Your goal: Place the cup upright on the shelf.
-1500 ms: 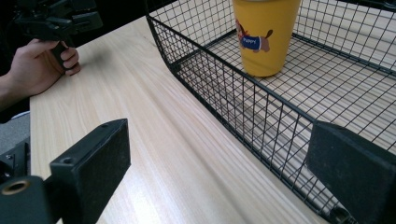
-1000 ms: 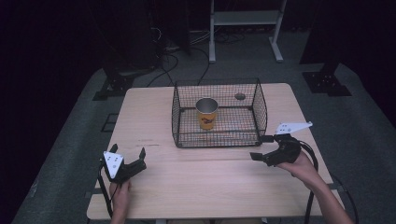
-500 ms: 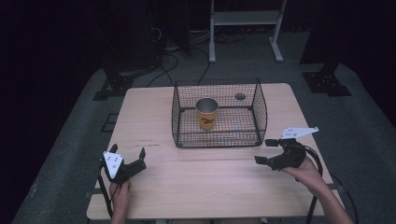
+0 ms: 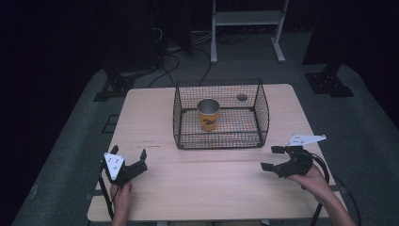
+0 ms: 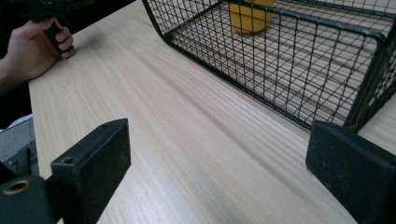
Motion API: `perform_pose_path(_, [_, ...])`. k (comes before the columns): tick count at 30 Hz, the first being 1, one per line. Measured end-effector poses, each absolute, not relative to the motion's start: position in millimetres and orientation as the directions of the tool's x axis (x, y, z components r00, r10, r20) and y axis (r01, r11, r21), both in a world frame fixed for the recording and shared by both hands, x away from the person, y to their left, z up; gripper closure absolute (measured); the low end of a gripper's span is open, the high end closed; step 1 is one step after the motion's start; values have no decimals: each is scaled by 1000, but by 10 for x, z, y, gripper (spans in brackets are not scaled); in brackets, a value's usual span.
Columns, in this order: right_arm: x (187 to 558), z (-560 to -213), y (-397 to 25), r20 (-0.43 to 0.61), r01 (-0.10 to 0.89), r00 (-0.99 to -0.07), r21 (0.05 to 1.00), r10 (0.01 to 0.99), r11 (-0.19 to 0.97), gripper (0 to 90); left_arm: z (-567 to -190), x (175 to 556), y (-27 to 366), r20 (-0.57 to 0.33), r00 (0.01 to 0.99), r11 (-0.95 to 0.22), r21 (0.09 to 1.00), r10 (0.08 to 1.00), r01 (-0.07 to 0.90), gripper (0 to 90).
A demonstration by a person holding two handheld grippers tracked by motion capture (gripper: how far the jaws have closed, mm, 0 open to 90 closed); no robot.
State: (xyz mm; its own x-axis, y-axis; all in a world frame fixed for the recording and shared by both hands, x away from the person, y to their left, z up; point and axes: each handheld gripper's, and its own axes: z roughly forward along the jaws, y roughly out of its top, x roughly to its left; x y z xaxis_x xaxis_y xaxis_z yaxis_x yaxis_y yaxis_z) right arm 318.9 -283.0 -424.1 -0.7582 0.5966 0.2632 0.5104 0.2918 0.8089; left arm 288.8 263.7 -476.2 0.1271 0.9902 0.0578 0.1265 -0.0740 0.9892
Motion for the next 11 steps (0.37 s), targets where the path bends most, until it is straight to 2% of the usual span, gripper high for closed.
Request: perform_pose_path(11, [3039, -4365, -2933, 283, 525, -735, 812, 616, 254, 60, -4756, 2886, 2637, 55, 112, -70, 989, 992, 132, 0])
